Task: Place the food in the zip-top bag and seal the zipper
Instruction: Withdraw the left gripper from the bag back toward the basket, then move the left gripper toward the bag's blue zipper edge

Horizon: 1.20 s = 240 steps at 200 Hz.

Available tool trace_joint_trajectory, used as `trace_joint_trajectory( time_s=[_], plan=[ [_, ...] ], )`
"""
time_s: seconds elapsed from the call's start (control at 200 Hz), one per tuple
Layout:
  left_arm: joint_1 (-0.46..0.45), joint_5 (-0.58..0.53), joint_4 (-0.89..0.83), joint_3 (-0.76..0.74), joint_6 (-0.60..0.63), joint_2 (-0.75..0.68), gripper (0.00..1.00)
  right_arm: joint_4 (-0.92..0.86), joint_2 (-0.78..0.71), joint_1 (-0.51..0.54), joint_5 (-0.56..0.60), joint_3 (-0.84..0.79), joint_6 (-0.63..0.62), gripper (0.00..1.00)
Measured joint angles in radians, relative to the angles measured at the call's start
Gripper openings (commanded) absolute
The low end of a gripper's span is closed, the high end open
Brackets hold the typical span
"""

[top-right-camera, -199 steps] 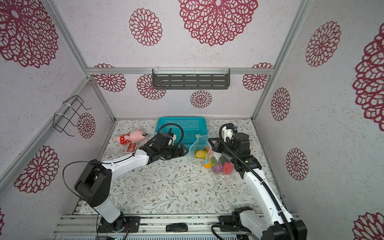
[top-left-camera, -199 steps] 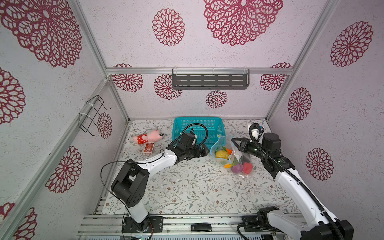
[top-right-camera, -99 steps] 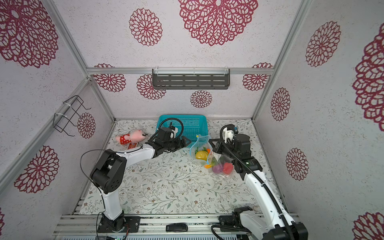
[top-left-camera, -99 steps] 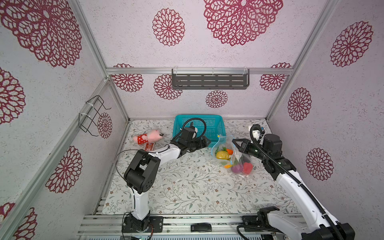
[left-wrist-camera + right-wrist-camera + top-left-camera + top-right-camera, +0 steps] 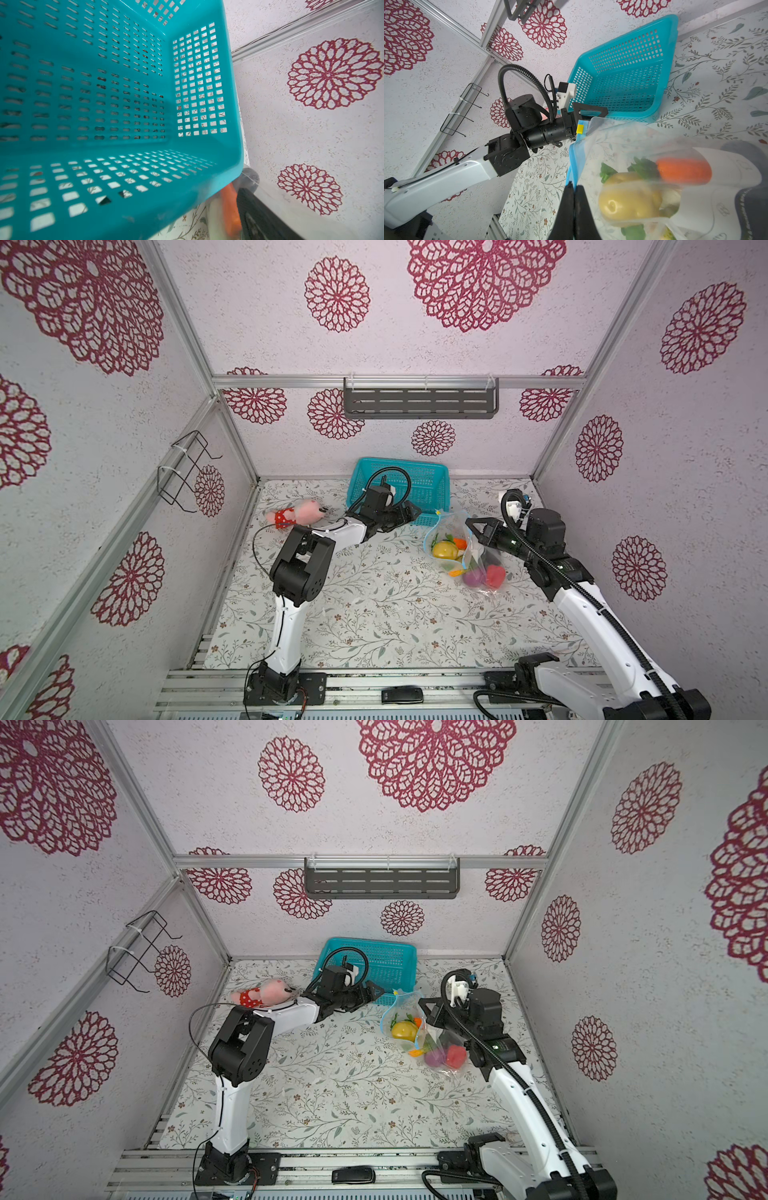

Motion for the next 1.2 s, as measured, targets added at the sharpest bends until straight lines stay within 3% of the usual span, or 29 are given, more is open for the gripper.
trace_joint_trajectory(
  time_s=[0.345,0.525,0.635,0.741,0.926,1.036,1.201],
  plan=[
    [0.005,0.032,0.056,0.151,-0.041,0.132,0.87,-0.005,0.000,0.000,0.002,0.000,0.000,0.02],
    [0.008,0.040,0.101,0.117,-0.056,0.123,0.84,-0.020,0.000,0.000,0.003,0.000,-0.009,0.02],
    [0.011,0.031,0.078,-0.056,-0.032,-0.010,0.84,-0.051,0.000,0.000,0.003,0.010,-0.027,0.02],
    [0.007,0.020,0.022,-0.233,0.005,-0.248,0.82,-0.078,0.001,0.000,0.003,0.031,-0.044,0.02],
    [-0.052,0.033,0.011,-0.271,0.079,-0.546,0.82,-0.084,0.003,-0.002,0.000,0.055,-0.060,0.02],
    [-0.098,0.051,-0.017,-0.267,0.128,-0.591,0.80,-0.084,0.007,-0.002,-0.001,0.060,-0.060,0.02],
    [-0.134,0.076,-0.129,-0.261,0.189,-0.538,0.77,-0.078,0.011,-0.002,-0.018,0.061,-0.058,0.02]
  ],
)
